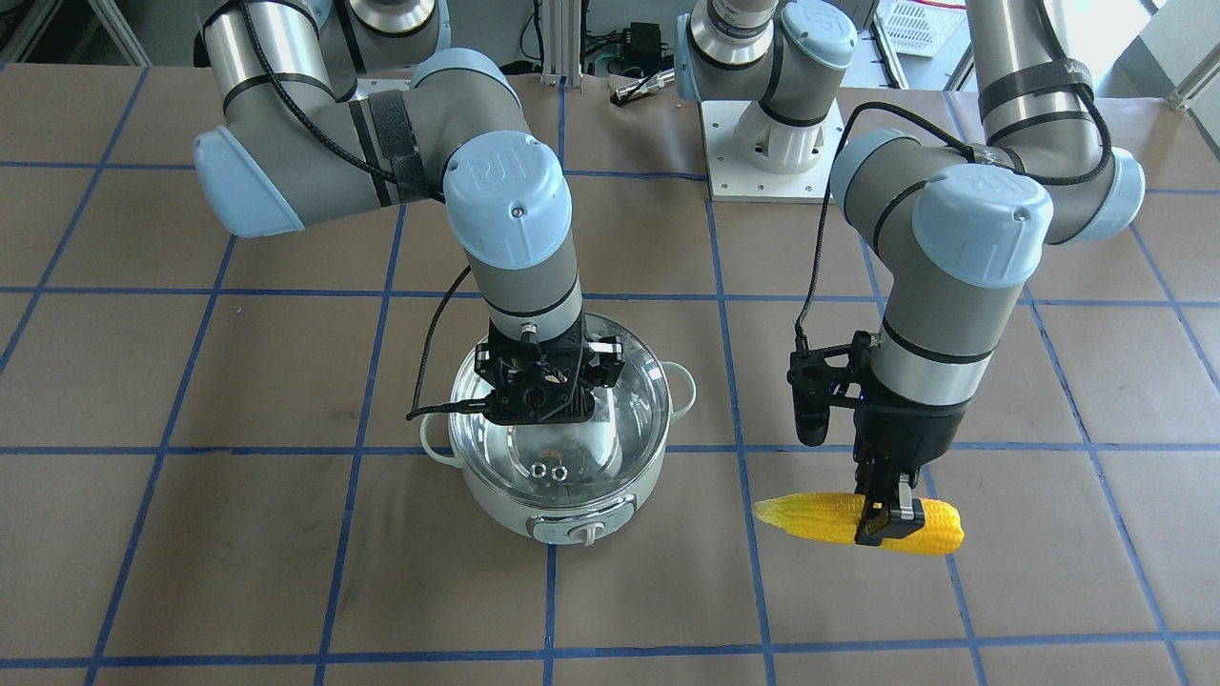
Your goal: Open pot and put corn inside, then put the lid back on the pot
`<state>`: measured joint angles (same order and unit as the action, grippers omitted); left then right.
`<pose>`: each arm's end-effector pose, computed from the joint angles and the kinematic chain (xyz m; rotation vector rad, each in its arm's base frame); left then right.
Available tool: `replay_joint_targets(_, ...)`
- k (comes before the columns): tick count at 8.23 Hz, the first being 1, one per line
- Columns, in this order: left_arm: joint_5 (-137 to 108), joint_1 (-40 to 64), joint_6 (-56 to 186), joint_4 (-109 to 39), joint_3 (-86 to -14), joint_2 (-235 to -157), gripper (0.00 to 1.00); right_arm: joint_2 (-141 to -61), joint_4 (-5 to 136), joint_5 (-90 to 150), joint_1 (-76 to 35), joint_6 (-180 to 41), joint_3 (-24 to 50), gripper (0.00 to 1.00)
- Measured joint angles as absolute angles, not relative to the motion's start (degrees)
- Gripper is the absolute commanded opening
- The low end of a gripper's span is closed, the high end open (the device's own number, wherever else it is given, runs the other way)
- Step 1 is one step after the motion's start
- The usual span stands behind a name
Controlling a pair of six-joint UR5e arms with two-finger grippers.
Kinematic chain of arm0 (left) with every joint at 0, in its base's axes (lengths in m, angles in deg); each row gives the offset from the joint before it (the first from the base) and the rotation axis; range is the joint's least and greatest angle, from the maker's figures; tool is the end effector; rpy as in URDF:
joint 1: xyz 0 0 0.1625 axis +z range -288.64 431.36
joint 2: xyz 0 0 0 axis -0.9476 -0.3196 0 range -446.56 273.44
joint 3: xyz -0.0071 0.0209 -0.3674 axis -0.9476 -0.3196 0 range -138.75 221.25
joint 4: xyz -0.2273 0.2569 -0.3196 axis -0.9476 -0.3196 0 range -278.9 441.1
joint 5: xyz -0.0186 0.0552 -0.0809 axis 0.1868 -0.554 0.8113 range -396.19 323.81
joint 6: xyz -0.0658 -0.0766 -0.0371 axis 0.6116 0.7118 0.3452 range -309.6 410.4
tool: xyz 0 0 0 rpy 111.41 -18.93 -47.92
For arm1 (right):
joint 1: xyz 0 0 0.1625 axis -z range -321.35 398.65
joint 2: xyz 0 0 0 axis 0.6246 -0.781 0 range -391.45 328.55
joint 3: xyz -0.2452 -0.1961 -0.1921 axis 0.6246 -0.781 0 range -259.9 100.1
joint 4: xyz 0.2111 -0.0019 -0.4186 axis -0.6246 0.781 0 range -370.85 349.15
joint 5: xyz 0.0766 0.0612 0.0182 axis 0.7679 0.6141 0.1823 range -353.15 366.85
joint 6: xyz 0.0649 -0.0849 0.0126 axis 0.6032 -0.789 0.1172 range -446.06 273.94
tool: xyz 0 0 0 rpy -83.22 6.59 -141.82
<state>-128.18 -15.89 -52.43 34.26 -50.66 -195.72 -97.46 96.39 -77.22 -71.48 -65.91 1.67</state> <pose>-0.0972 -0.6785 0.2866 2.1395 1.8049 -0.2920 0.3716 -0.5939 0.2741 -0.0018 3.0342 0.0123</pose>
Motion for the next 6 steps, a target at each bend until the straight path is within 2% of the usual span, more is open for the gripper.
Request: replay_joint_targets(6, -127.88, -20.62, -48.68, 34.25, -50.64, -195.32, 0.0, -104.77, 91.16, -76.9, -67.22, -67.06, 0.98, 0.18)
